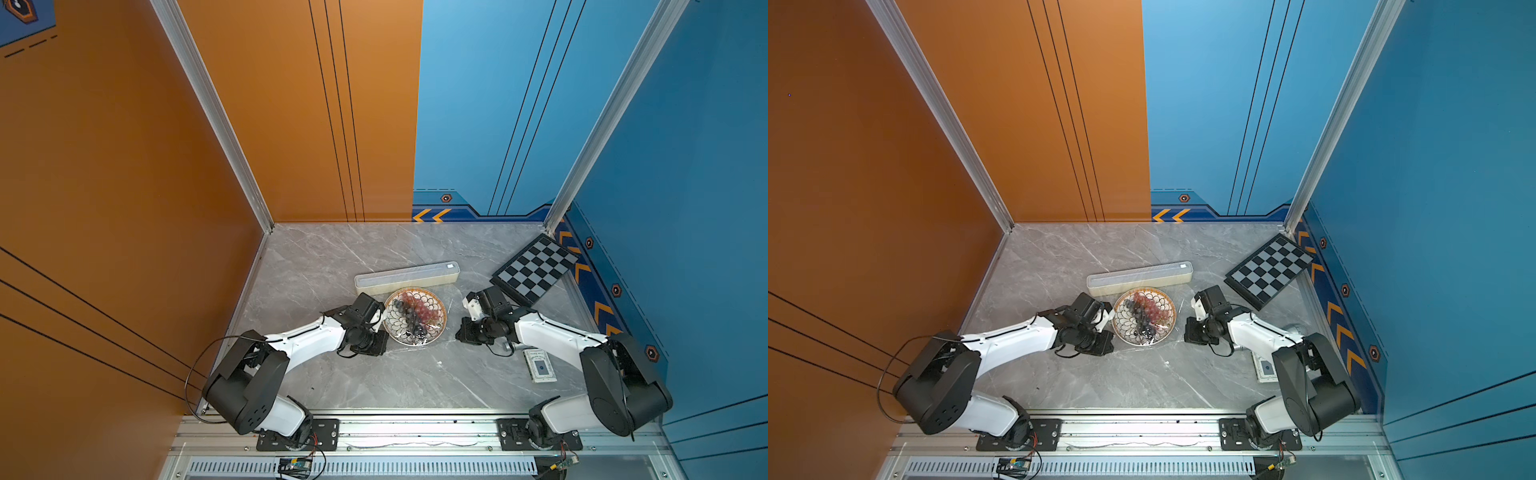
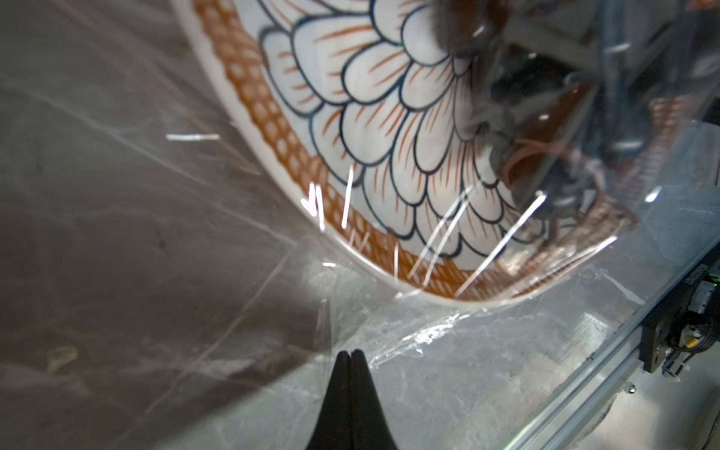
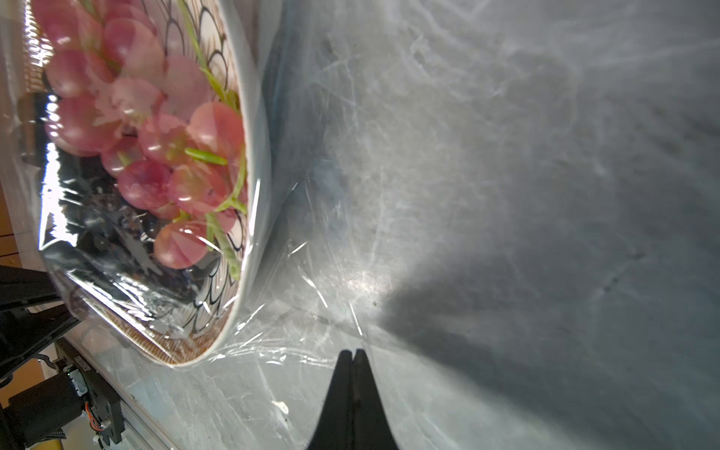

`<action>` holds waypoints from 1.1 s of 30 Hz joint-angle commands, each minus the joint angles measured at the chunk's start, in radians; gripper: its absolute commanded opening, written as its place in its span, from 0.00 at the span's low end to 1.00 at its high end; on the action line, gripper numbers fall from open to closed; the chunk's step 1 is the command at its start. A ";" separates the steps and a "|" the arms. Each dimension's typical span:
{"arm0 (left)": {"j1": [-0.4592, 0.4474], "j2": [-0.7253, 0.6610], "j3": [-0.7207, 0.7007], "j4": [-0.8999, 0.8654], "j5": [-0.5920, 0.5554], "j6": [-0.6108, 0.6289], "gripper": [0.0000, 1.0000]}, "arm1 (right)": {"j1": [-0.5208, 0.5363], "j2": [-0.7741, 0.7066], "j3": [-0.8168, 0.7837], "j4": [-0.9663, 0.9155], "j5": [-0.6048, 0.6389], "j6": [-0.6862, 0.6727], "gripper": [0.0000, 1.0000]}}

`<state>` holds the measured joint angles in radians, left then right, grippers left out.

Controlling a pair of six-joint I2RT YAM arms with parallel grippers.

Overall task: Wrap the plate with plastic wrap
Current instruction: Cover the plate with plastic wrap.

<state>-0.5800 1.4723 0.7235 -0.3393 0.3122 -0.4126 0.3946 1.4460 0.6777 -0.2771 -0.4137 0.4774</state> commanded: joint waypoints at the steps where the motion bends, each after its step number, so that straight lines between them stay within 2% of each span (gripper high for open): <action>1: 0.017 0.008 0.029 0.049 -0.022 -0.029 0.00 | 0.000 0.008 0.023 0.046 0.012 0.025 0.00; 11: 0.034 0.041 0.037 0.118 0.000 -0.065 0.00 | 0.000 0.065 0.049 0.123 -0.012 0.051 0.00; 25: 0.044 0.033 0.017 0.198 -0.019 -0.116 0.05 | 0.023 0.148 0.051 0.275 -0.048 0.123 0.00; 29: 0.052 0.014 0.006 0.197 -0.039 -0.129 0.12 | 0.023 0.144 0.036 0.305 -0.048 0.142 0.00; 33: 0.071 -0.045 -0.016 0.178 -0.068 -0.133 0.21 | 0.013 0.117 0.027 0.266 -0.020 0.125 0.21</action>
<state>-0.5224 1.4826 0.7200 -0.1722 0.2737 -0.5407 0.4084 1.5898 0.7109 -0.0208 -0.4385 0.6048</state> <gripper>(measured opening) 0.203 0.198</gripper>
